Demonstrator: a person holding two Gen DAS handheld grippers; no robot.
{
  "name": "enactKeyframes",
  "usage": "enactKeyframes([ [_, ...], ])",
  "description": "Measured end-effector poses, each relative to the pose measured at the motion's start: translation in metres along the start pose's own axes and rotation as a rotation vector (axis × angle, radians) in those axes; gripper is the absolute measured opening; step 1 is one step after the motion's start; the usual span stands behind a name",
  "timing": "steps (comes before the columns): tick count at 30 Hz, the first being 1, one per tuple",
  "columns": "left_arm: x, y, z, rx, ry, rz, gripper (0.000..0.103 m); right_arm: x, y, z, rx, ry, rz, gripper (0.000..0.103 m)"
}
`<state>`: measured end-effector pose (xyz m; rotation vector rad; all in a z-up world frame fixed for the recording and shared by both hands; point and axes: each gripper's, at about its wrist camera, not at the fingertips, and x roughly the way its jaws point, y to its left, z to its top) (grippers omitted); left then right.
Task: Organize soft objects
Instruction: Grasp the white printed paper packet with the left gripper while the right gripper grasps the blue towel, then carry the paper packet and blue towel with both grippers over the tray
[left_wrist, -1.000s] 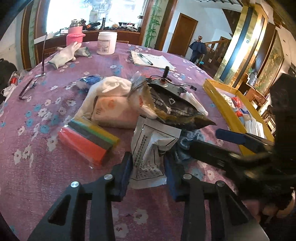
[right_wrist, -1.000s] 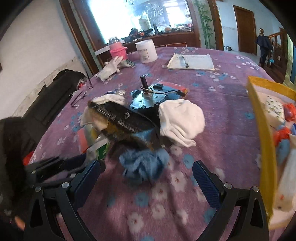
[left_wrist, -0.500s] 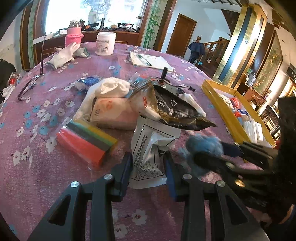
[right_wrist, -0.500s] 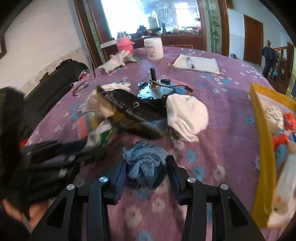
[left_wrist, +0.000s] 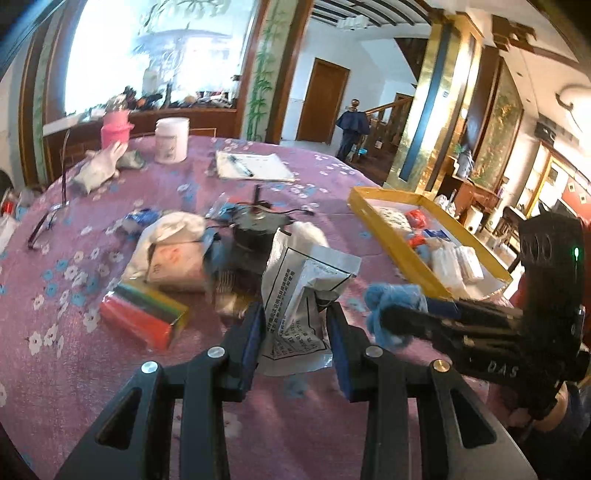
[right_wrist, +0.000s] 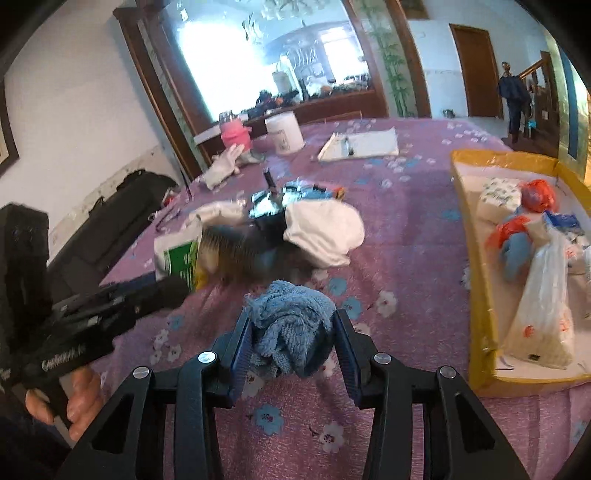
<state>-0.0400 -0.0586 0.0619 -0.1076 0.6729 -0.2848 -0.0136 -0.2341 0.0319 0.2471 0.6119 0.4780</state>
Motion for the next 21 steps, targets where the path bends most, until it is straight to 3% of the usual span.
enactKeyframes([
  [5, 0.011, -0.029, 0.002, 0.062, 0.028, 0.055, 0.034, -0.015, -0.013, 0.002, 0.028, -0.037, -0.042, 0.046],
  [14, 0.047, -0.051, -0.004, 0.047, 0.124, 0.139, 0.034, -0.026, -0.033, -0.002, 0.074, -0.047, -0.08, 0.046],
  [21, 0.048, -0.052, -0.006, 0.055, 0.119, 0.181, 0.034, -0.025, -0.032, -0.002, 0.072, -0.048, -0.07, 0.046],
])
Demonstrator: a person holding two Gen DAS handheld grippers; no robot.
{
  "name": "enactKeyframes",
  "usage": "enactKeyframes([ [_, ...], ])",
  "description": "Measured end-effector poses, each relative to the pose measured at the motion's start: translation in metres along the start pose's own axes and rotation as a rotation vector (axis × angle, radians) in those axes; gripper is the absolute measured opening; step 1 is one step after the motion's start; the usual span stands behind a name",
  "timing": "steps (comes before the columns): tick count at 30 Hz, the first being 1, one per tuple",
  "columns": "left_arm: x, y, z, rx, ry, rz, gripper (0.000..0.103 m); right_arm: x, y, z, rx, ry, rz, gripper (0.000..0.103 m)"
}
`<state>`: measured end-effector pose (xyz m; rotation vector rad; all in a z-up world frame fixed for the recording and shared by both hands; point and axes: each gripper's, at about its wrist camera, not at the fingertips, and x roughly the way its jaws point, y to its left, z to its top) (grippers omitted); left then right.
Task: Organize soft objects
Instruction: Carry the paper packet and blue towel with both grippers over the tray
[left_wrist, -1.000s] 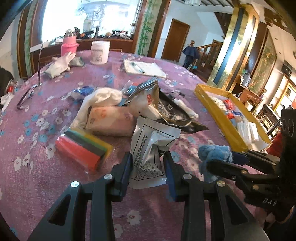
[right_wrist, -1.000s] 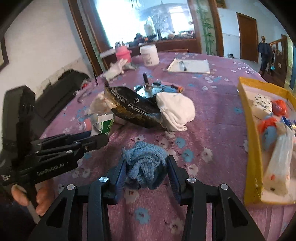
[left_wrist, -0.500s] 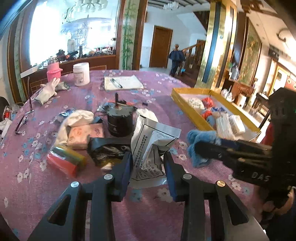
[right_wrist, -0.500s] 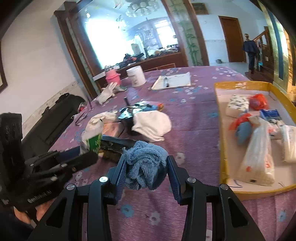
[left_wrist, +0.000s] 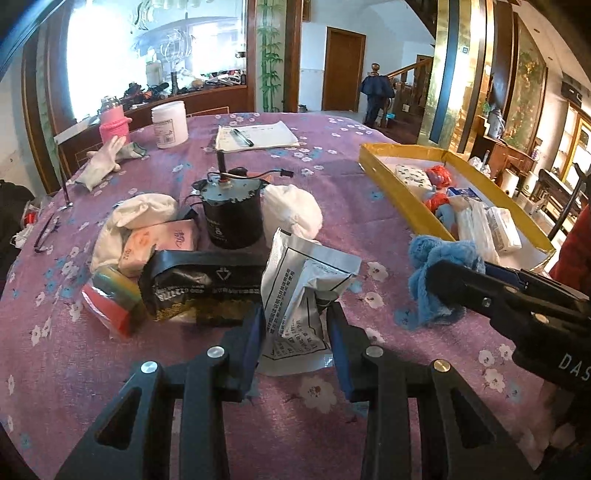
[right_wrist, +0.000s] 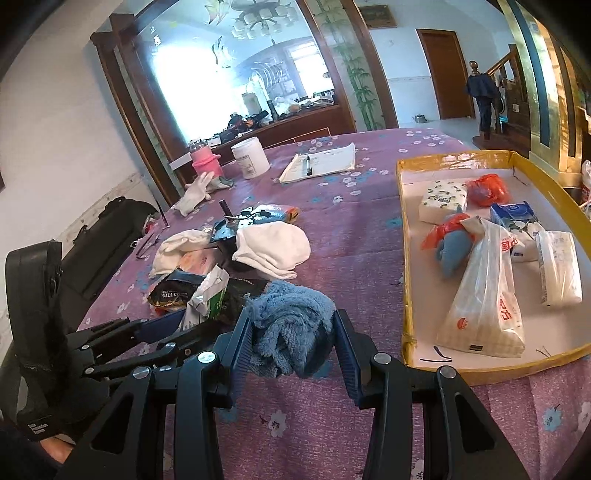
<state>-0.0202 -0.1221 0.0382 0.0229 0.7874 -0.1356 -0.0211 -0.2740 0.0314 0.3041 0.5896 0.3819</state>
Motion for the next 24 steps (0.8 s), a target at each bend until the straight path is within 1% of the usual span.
enactKeyframes([
  [9, -0.002, -0.002, 0.0, 0.011, -0.016, 0.033, 0.034, -0.003, 0.001, 0.0, -0.003, -0.007, 0.001, 0.046],
  [24, -0.006, -0.012, 0.002, 0.043, -0.028, 0.056, 0.035, -0.013, -0.01, 0.003, 0.017, -0.033, -0.001, 0.046],
])
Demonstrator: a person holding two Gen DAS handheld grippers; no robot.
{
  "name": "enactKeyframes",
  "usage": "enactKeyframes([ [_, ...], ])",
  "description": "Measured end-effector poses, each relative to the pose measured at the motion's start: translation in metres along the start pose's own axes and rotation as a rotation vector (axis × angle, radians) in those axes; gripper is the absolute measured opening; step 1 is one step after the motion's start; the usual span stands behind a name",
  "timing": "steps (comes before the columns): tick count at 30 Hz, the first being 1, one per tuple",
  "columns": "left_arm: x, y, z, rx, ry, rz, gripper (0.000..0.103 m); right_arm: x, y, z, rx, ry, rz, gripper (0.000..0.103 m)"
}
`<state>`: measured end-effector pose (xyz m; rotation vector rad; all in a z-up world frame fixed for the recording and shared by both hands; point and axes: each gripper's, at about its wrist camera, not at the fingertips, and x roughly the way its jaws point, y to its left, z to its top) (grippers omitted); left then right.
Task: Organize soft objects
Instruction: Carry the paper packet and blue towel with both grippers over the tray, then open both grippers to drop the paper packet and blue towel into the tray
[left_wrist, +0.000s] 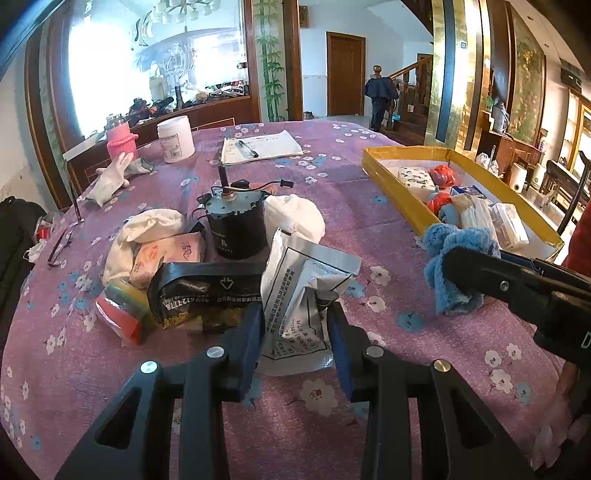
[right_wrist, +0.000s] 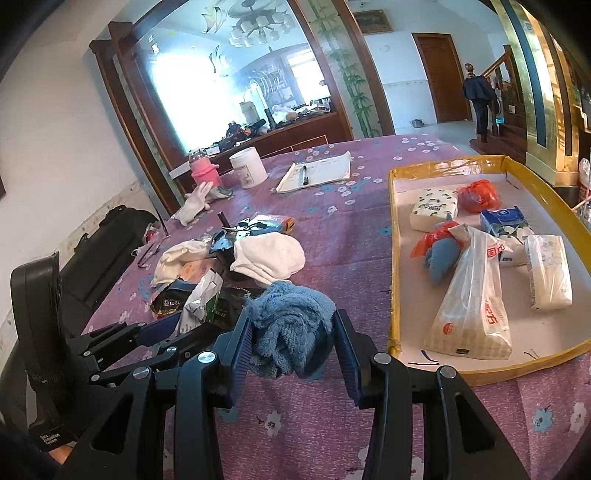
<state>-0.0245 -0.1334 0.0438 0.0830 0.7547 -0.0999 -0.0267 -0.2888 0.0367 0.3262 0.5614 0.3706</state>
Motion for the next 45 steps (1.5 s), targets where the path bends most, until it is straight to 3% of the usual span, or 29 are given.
enactKeyframes([
  [15, -0.004, -0.022, 0.01, 0.042, -0.009, -0.014, 0.035, -0.02, -0.022, 0.003, 0.045, -0.046, -0.011, 0.046],
  [33, -0.002, -0.092, 0.055, 0.123, -0.01, -0.15, 0.035, -0.071, -0.093, 0.022, 0.187, -0.165, -0.105, 0.046],
  [45, 0.048, -0.149, 0.12, 0.145, 0.058, -0.279, 0.035, -0.067, -0.156, 0.093, 0.326, -0.204, -0.189, 0.046],
])
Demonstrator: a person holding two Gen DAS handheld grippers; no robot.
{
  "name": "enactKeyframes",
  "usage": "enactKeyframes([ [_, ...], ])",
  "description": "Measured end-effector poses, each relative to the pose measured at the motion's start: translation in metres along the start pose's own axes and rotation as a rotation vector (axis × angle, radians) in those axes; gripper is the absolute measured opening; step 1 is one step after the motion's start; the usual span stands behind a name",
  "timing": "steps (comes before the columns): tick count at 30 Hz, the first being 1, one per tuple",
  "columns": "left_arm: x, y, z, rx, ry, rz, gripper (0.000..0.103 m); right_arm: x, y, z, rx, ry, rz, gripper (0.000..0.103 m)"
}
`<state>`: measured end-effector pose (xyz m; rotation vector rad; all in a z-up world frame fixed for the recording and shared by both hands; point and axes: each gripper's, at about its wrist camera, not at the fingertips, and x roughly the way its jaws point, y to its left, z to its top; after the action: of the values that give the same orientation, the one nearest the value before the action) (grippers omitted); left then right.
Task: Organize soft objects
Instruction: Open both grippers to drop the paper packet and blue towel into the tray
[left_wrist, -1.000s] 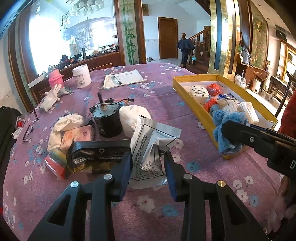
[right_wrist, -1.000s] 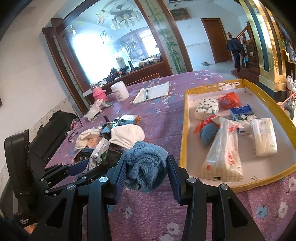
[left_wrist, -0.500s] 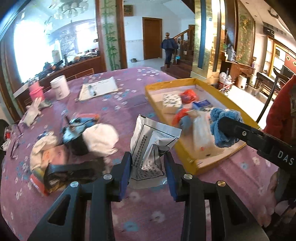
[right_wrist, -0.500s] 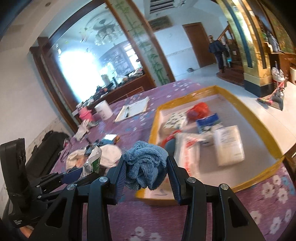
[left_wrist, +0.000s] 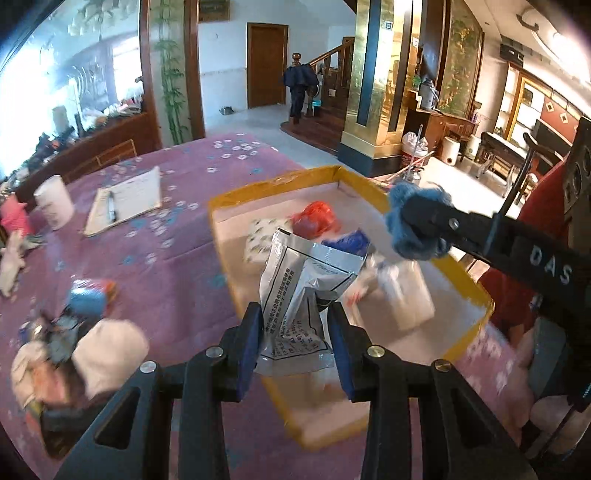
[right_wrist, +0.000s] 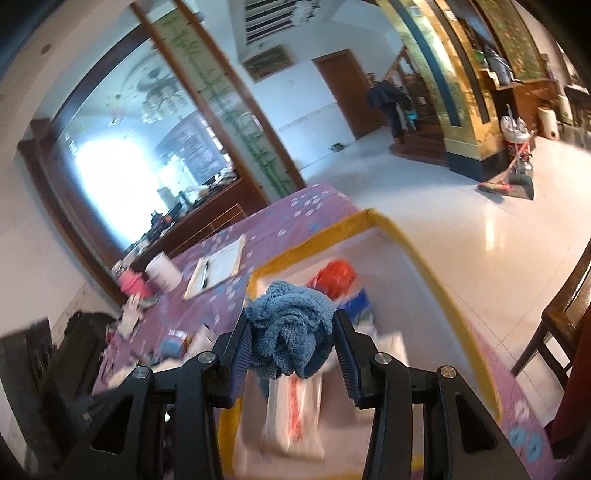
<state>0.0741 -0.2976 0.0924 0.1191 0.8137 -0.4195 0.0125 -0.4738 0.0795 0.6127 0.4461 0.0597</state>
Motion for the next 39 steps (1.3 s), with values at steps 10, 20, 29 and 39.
enactKeyframes([
  [10, 0.077, -0.003, 0.05, -0.081, 0.076, -0.104, 0.035, 0.084, -0.024, 0.059, 0.046, 0.065, -0.172, 0.046],
  [20, 0.11, -0.002, 0.041, -0.077, 0.132, -0.113, 0.037, 0.121, -0.05, 0.042, 0.054, 0.17, -0.227, 0.046],
  [29, 0.111, -0.001, 0.038, -0.085, 0.146, -0.1, 0.038, 0.123, -0.052, 0.04, 0.054, 0.161, -0.235, 0.049],
  [39, 0.11, 0.001, 0.037, -0.095, 0.145, -0.097, 0.043, 0.122, -0.053, 0.04, 0.06, 0.162, -0.235, 0.055],
])
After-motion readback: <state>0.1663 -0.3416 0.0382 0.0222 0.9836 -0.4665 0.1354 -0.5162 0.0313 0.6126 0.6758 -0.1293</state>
